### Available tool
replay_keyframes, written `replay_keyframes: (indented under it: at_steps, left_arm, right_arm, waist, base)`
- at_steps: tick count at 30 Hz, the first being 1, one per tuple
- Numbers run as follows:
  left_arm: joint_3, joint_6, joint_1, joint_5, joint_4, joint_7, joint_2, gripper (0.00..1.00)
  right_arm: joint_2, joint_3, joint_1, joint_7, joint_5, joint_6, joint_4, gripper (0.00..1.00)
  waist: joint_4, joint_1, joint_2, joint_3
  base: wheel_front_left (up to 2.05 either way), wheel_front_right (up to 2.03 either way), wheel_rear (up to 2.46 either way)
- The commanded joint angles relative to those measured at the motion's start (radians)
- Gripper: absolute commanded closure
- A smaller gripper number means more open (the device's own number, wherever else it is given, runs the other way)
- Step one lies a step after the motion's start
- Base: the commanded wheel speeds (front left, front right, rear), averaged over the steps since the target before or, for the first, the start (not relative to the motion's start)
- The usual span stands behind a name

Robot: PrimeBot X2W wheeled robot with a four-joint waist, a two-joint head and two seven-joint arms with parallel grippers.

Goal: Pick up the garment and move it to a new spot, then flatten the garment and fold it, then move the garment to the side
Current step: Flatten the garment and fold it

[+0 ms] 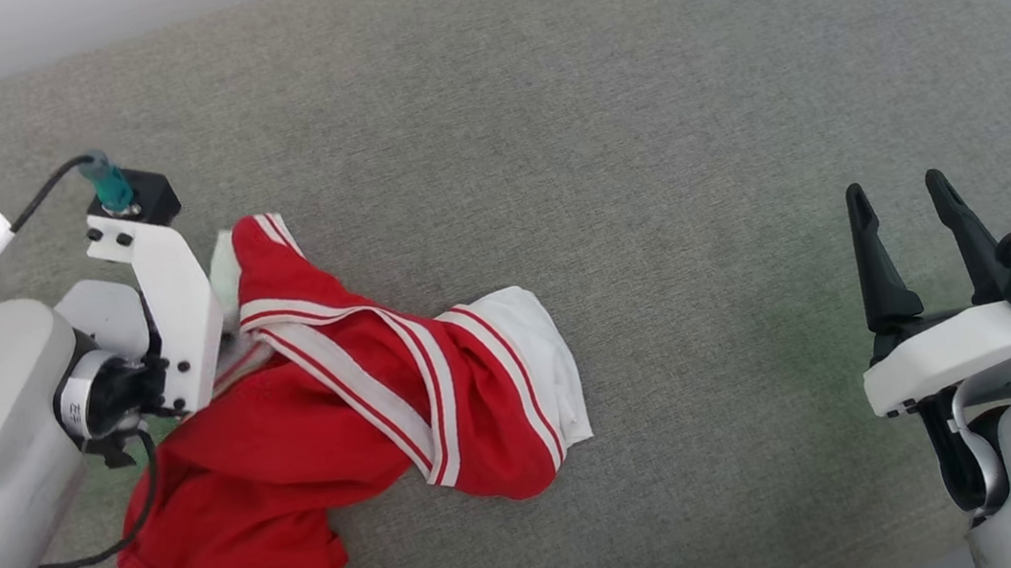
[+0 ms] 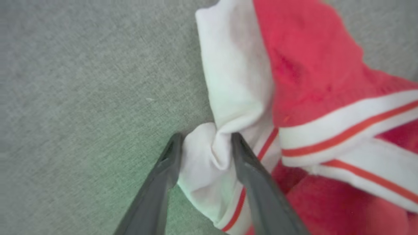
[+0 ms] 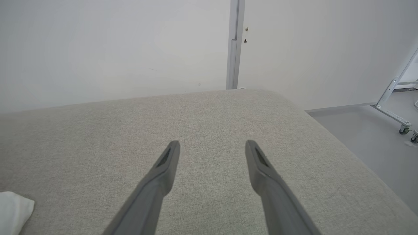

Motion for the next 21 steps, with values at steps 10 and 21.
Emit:
replay_keyframes:
  at_steps: [10, 21]
  left_arm:
    - [0.029, 0.009, 0.004, -0.018, 0.063, -0.053, 0.012, 1.0]
    - [0.067, 0.134, 0.15, -0.088, -0.017, -0.009, 0.161, 1.0]
  right_arm:
    - [0.0, -0.024, 0.028, 0.012, -0.032, 0.0, -0.002, 0.0]
    - [-0.001, -0.029, 0.052, 0.053, -0.042, 0.0, -0.028, 0.0]
  waist:
    - [0.083, 0.0, 0.0, -0.062]
    - [0.152, 0.0, 0.0, -0.097]
  base:
    - [0.0, 0.0, 0.0]
    - [0.0, 0.0, 0.0]
